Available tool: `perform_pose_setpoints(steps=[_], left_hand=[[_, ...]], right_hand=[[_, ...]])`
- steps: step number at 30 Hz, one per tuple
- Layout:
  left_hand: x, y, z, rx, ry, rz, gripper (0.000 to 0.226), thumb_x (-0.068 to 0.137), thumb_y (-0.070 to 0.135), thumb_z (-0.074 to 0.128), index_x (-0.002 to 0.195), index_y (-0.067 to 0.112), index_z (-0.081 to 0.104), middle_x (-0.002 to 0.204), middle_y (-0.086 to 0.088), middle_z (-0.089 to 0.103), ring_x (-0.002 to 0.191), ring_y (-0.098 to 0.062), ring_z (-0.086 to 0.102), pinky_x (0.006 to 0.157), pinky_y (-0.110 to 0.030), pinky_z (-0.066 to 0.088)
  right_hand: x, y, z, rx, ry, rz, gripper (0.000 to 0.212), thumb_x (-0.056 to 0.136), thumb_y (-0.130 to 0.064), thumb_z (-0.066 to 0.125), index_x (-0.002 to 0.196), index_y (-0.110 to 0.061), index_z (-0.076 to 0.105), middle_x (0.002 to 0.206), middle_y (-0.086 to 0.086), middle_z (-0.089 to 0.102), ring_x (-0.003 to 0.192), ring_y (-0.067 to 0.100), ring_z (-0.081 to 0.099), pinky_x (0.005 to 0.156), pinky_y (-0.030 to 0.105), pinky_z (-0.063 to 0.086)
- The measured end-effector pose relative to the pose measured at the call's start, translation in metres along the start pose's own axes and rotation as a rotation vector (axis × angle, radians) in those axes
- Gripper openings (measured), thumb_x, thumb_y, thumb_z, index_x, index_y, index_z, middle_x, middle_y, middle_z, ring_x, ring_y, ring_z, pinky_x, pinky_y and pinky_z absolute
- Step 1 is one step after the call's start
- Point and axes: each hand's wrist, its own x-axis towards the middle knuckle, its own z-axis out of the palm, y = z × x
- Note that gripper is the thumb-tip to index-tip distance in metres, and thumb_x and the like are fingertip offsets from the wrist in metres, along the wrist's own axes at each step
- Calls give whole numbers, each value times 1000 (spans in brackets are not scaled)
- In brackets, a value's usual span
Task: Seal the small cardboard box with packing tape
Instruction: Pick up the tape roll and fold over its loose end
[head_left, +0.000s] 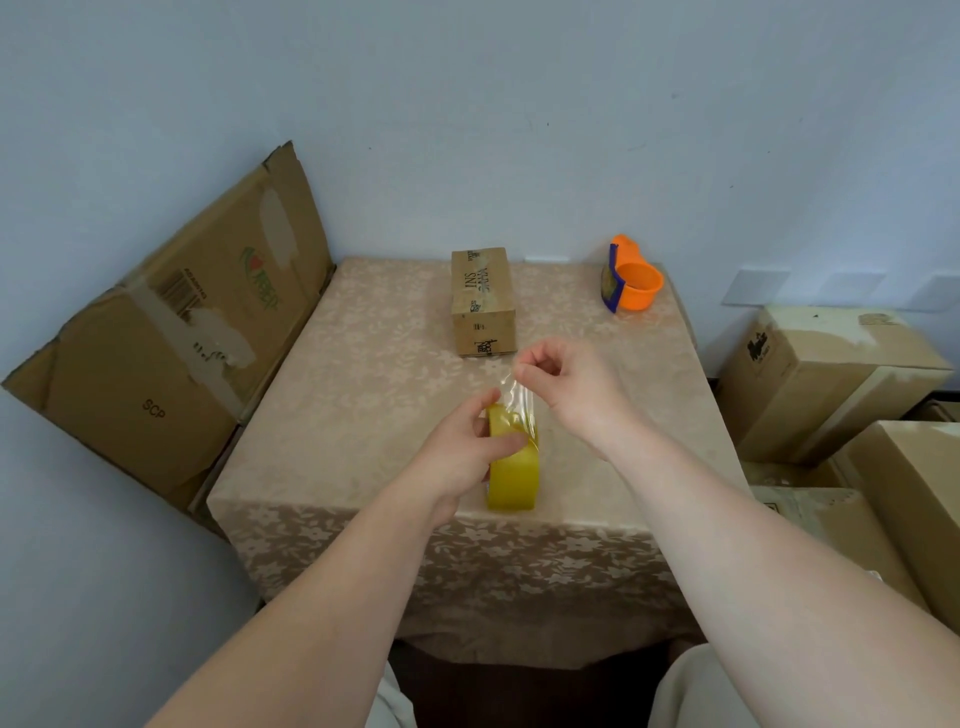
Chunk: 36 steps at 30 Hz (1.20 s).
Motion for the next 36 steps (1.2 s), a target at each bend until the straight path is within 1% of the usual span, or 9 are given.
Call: perform_pose_setpoints(steps=[8,15,22,25,26,28,30,32,36], left_hand=[[-8,8,-6,-142,-107,91,64,85,-1,59,139,25,39,93,4,72,87,-12,67,84,-29,50],[-10,13,-9,-114,-110,141,66,85,-5,56,142,22,35,102,-3,68,90,-12,65,77,-23,52],[-13,15,-10,-91,-96,201,70,85,-7,56,143,24,32,101,-4,67,93,-14,63,84,-27,50],[-15,17,-9,-89,-91,212,71,86,-5,57,144,26,30,100,-5,67,94,-16,62,89,-32,49],[-15,18,-9,-92,-85,216,72,86,-5,57,144,25,29,102,-5,67,97,-16,62,91,-32,48],[-14,20,-9,-91,-70,224,74,86,-3,58,146,23,24,110,-5,67,104,-16,62,96,-33,46],[-14,21,-10,-48,-71,228,76,85,-1,60,148,20,22,119,-2,65,110,-13,60,98,-31,44],[-15,20,-11,15,-100,251,75,84,-3,60,147,18,25,123,-2,65,112,-12,60,97,-30,45],[-21,20,-10,38,-141,320,65,83,-11,57,139,18,40,121,-2,65,112,-12,60,94,-27,49]], right_hand=[[0,12,2,128,52,69,13,87,-14,63,76,-20,62,66,-6,57,56,5,48,55,20,35],[2,11,5,155,56,94,21,86,-14,63,69,-25,61,69,-3,60,60,8,51,59,21,39],[3,16,5,173,58,121,16,86,-20,65,71,-25,62,68,-4,57,58,9,46,59,26,38],[-1,14,2,297,50,195,11,87,-32,64,79,-25,60,77,-7,59,72,10,53,71,32,46],[-4,14,1,367,-19,241,20,82,-42,66,90,-25,59,87,-7,61,83,11,56,79,34,49],[-10,16,1,435,-198,319,69,64,-59,73,121,-31,48,115,-7,60,105,14,60,93,41,51],[-14,18,2,434,-289,316,100,52,-54,82,137,-42,31,129,-6,53,113,18,60,96,45,50],[-15,18,2,460,-309,302,105,55,-41,87,141,-44,26,131,-4,53,112,20,61,97,45,50],[-14,14,-2,435,-323,268,83,60,-35,86,132,-38,46,124,-3,60,106,19,64,95,45,52]])
